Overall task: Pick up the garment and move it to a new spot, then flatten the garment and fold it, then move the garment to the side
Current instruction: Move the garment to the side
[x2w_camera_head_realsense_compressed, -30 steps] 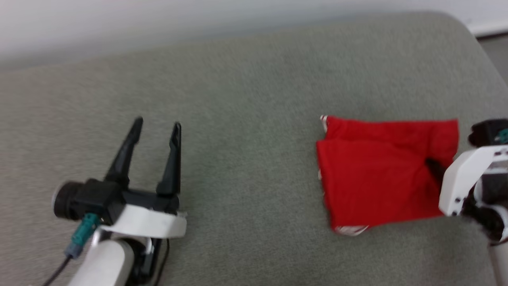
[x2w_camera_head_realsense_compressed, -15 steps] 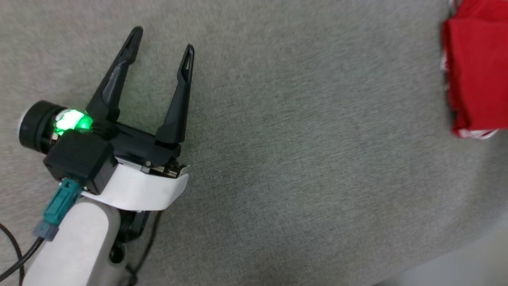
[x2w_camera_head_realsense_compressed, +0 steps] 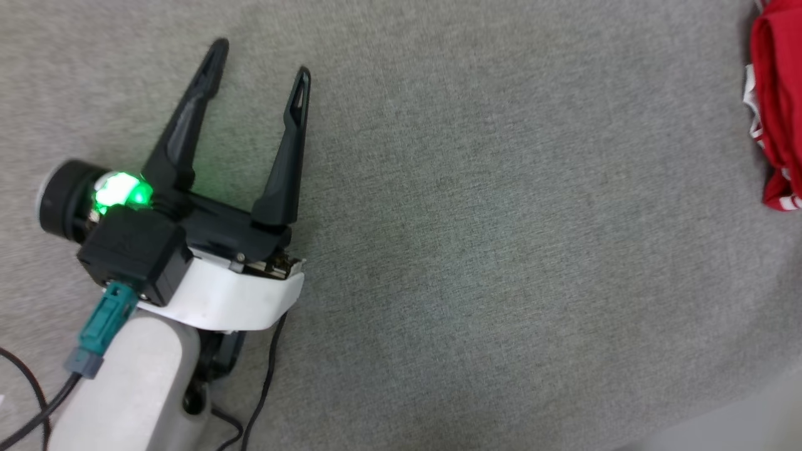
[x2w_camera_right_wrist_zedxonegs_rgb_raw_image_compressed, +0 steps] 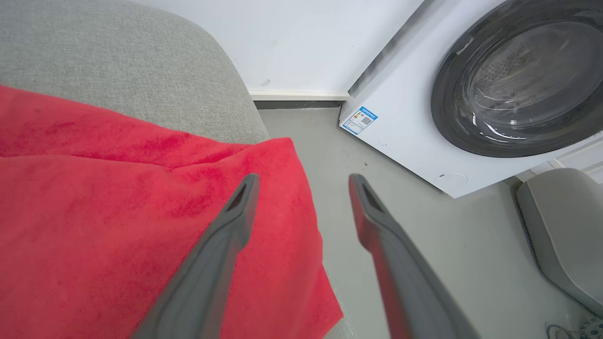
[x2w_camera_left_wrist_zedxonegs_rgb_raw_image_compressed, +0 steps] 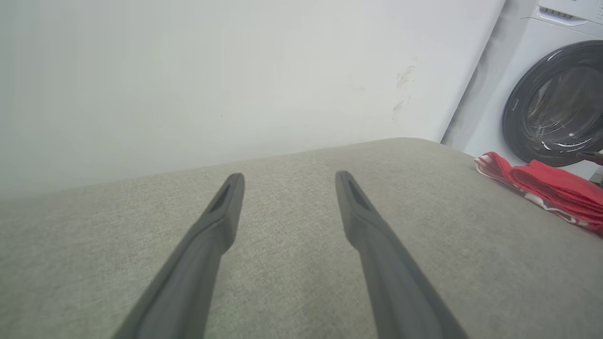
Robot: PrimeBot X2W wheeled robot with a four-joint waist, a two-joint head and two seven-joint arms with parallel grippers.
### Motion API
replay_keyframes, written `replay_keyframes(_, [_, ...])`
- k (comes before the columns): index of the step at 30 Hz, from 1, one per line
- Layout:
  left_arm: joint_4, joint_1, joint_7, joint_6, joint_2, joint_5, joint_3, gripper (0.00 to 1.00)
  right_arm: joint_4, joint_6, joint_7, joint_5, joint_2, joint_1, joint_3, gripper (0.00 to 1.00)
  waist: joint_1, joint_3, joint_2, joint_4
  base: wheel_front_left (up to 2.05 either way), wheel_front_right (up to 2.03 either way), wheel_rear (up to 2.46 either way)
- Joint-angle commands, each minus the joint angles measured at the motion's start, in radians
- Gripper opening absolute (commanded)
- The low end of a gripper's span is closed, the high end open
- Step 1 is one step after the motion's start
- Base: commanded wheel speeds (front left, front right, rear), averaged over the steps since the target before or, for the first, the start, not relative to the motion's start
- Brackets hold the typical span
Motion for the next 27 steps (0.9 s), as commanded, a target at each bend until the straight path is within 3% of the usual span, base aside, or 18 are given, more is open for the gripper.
replay_keyframes(1, [0.016,0.024,-0.016,0.007,-0.010,-0.010,-0.001,1.00,0.011,-0.001,-0.027,-0.006,-0.011,0.011,0.007,1.00,-0.0002,-0.063,0.0000,0.023,0.00,0.00,0.00])
replay_keyframes(8, [0.113,0.147,-0.076,0.039,-0.059,-0.065,0.002,1.00,-0.011,-0.001,-0.106,0.025,-0.009,0.140,0.113,1.00,-0.0002,-0.269,0.0000,0.078,0.00,0.00,0.00])
replay_keyframes(15, [0.193,0.264,-0.102,0.061,-0.098,-0.109,0.001,1.00,-0.098,-0.001,-0.087,0.095,0.042,0.323,0.205,1.00,-0.0002,-0.438,0.0000,0.150,0.00,0.00,0.00])
replay_keyframes(27, [0.279,0.418,-0.122,0.103,-0.112,-0.156,0.046,1.00,-0.430,-0.001,-0.016,0.117,0.269,0.649,0.303,1.00,-0.0002,-0.629,0.0000,0.315,0.00,0.00,0.00])
